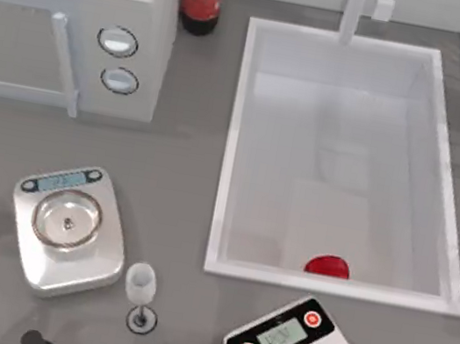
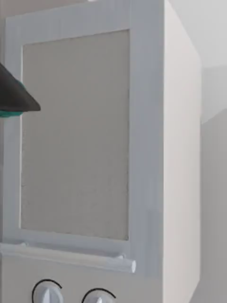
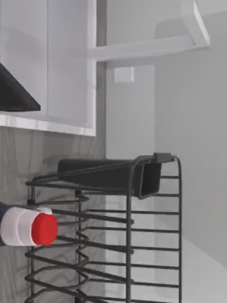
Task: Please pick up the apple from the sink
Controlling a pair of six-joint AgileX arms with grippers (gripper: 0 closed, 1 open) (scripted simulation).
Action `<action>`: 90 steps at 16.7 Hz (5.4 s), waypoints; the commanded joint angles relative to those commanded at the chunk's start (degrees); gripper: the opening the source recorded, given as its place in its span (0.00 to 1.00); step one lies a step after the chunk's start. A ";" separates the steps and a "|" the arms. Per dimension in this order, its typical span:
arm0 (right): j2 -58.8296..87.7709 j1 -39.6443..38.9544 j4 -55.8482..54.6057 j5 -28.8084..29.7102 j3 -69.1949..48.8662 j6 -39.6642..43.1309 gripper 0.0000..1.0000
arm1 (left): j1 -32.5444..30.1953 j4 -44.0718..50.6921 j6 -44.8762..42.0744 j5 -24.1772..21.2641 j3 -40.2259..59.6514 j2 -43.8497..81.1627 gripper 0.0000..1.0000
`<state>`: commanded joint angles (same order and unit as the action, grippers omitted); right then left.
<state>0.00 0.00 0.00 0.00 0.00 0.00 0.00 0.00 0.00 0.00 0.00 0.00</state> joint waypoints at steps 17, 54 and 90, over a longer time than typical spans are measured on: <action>0.00 0.00 0.00 0.00 0.00 0.00 1.00 | 0.00 0.00 0.00 0.00 0.00 0.00 1.00; 118.97 -29.85 59.47 0.11 -88.44 -30.87 1.00 | 0.00 0.00 0.00 0.00 0.00 0.00 1.00; 136.43 -29.93 31.26 0.28 -77.70 -31.17 0.00 | 0.00 0.00 0.00 0.00 0.00 0.00 1.00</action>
<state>136.43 -29.93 31.26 0.28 -77.70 -31.17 0.00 0.00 0.00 0.00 0.00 0.00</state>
